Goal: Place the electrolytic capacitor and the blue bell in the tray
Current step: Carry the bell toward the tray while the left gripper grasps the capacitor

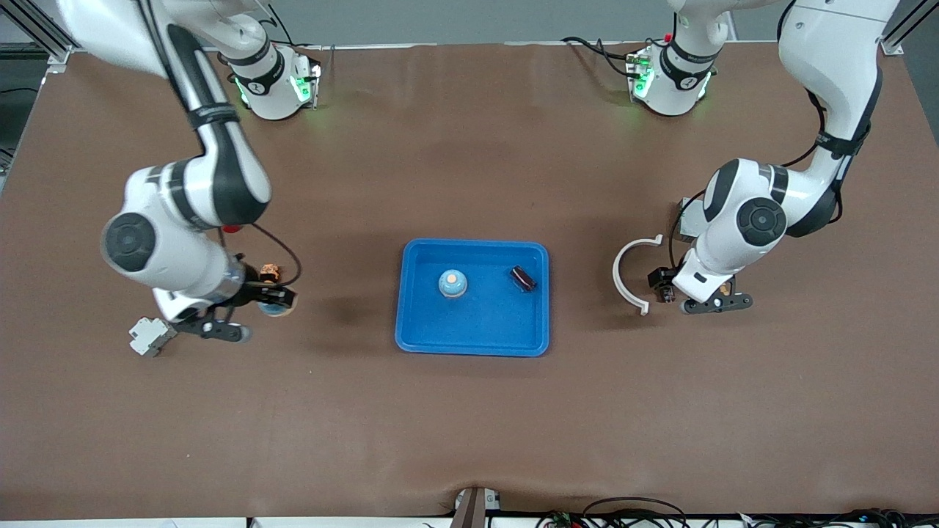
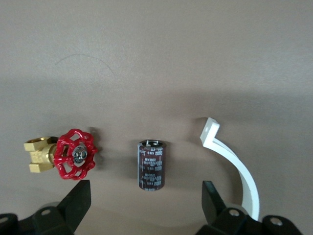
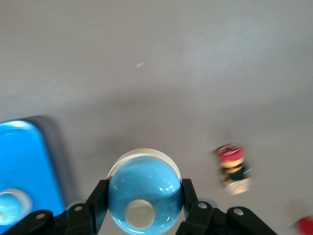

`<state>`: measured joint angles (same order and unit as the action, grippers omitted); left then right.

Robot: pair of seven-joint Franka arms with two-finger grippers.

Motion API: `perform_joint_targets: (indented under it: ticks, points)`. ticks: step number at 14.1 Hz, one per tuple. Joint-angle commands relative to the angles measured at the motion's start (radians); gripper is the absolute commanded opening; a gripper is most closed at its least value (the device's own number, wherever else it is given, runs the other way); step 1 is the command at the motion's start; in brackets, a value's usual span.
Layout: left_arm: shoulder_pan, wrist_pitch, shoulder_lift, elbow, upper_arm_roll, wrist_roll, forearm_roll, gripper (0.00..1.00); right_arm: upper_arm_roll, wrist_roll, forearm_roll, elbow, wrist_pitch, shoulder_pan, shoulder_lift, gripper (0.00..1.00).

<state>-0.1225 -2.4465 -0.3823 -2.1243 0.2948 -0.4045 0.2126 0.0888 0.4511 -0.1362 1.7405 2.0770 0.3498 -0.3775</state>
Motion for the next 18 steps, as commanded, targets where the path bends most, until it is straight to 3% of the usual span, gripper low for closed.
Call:
perform_joint_targets:
  ticks: [1, 7, 14, 18]
  points:
    - [-0.019, -0.011, -0.038, 0.032, 0.004, 0.0, 0.021, 1.0, 0.012, 0.222, 0.003, -0.065, 0.011, 0.121, -0.044, 0.0]
    - [-0.005, -0.011, -0.092, 0.064, 0.004, -0.014, 0.019, 1.0, 0.017, 0.564, 0.046, -0.358, -0.006, 0.277, -0.283, 0.0]
    - [-0.005, -0.011, -0.128, 0.083, 0.004, -0.014, 0.017, 1.0, 0.014, 0.779, 0.059, -0.633, 0.008, 0.316, -0.536, 0.0]
    - [-0.003, -0.011, -0.144, 0.084, 0.006, -0.016, 0.013, 1.0, 0.011, 0.824, 0.055, -0.671, 0.058, 0.316, -0.598, 0.0]
